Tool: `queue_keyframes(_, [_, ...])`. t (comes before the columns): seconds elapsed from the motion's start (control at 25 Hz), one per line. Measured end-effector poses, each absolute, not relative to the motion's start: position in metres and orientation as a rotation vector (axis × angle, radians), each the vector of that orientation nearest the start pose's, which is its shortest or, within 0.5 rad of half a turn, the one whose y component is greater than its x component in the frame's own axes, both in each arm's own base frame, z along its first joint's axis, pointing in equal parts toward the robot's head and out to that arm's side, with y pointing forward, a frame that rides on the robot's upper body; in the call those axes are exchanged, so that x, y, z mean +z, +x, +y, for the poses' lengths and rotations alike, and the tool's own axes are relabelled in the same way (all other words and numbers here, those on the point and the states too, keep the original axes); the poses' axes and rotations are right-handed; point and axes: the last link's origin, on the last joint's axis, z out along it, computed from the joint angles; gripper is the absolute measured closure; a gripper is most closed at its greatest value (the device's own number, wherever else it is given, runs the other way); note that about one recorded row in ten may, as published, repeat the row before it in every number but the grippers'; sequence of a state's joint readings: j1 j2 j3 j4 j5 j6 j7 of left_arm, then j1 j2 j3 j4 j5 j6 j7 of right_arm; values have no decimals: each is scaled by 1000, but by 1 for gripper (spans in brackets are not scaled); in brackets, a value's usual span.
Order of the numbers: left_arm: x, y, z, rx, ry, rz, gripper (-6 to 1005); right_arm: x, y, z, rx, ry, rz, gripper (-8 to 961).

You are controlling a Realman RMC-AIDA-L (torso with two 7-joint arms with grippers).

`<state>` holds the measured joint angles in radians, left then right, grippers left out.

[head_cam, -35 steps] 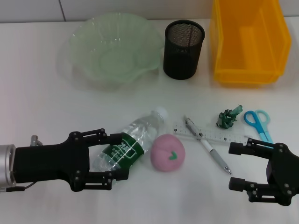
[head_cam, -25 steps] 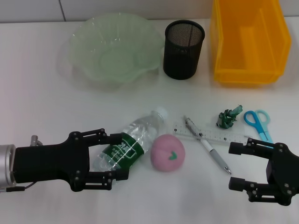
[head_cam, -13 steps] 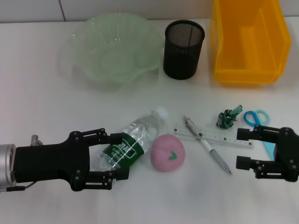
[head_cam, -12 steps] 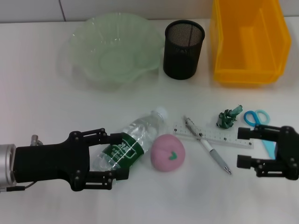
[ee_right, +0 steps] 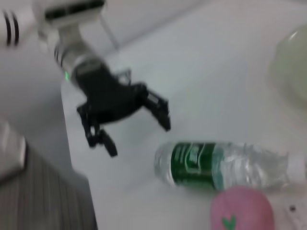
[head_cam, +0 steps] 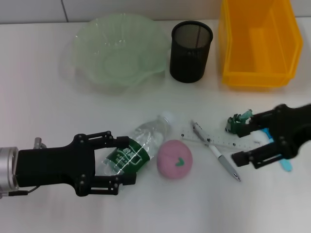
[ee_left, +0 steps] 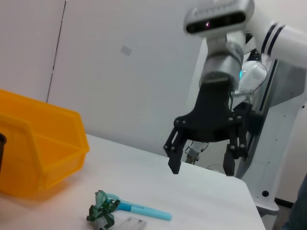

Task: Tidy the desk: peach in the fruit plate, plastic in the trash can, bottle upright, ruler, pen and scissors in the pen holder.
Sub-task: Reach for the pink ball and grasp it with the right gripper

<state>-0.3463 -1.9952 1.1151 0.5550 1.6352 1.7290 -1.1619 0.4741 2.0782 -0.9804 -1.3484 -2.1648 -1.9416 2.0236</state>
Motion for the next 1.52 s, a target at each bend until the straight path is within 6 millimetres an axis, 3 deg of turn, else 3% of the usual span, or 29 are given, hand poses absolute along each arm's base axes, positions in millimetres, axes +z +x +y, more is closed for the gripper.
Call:
queue_keyframes(0.04, [-12,-277,253,-928,-2921,-460,167,50,196,298,118,-3066,721,163])
queue_keyframes(0.08, [-12,-277,253,-928,-2921,-460,167,43,175,303,-85,-3067,685,163])
queue_keyframes(0.12, [-12,-277,253,-928,-2921,-460,167,43,175,303,-85,-3067,685,163])
queue_keyframes(0.16, [-13,-276,254,-932,-2922,-456,167,33,159,309,-259,-3044,661,163])
queue_keyframes(0.2, [-13,-276,254,-932,-2922,-456,167,33,159,309,-259,-3044,661,163])
queue_keyframes(0.28, [-14,-275,254,-934,-2923,-454,167,11,142,316,-440,-3012,636,163])
queue_keyframes(0.32, [-14,-275,254,-934,-2923,-454,167,11,142,316,-440,-3012,636,163])
queue_keyframes(0.48, [-14,-274,255,-935,-2924,-450,167,-20,131,320,-547,-3019,567,163])
queue_keyframes(1.28, [-14,-271,257,-946,-2920,-431,168,-84,121,333,-616,-3023,490,164])
queue_keyframes(1.52, [-14,-271,257,-946,-2920,-431,168,-89,121,333,-620,-3019,466,311])
